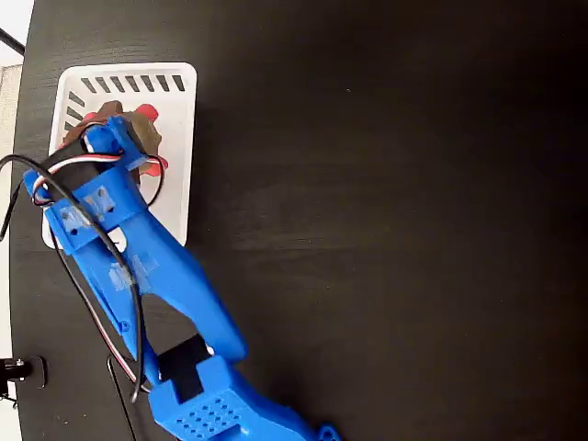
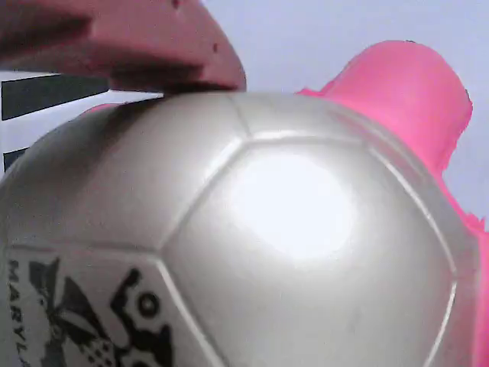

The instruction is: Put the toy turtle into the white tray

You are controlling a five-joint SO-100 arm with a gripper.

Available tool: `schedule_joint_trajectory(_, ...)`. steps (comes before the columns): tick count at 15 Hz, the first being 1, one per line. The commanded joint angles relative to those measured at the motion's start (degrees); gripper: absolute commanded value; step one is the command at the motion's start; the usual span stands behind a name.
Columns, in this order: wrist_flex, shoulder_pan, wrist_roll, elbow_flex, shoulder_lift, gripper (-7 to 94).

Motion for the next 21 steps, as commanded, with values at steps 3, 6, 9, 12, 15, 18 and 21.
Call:
schedule_joint_trajectory(3, 0.09, -1.23, 0.0, -1.58, 4.04, 62)
schedule_joint_trajectory(6, -0.09, -1.32, 0.0, -1.32, 4.31, 62)
schedule_joint_trajectory(9, 0.09, -1.05, 0.35, -0.7, 8.7, 56)
schedule_joint_trajectory(12, -1.93, 0.18, 2.02, 2.64, 15.91, 0)
schedule_joint_trajectory(15, -12.04, 1.93, 2.55, 13.97, 30.06, 0)
schedule_joint_trajectory(18, -13.27, 2.81, -2.37, 19.07, 41.22, 0)
schedule_joint_trajectory(21, -14.15, 6.15, -4.48, 30.5, 55.63, 0)
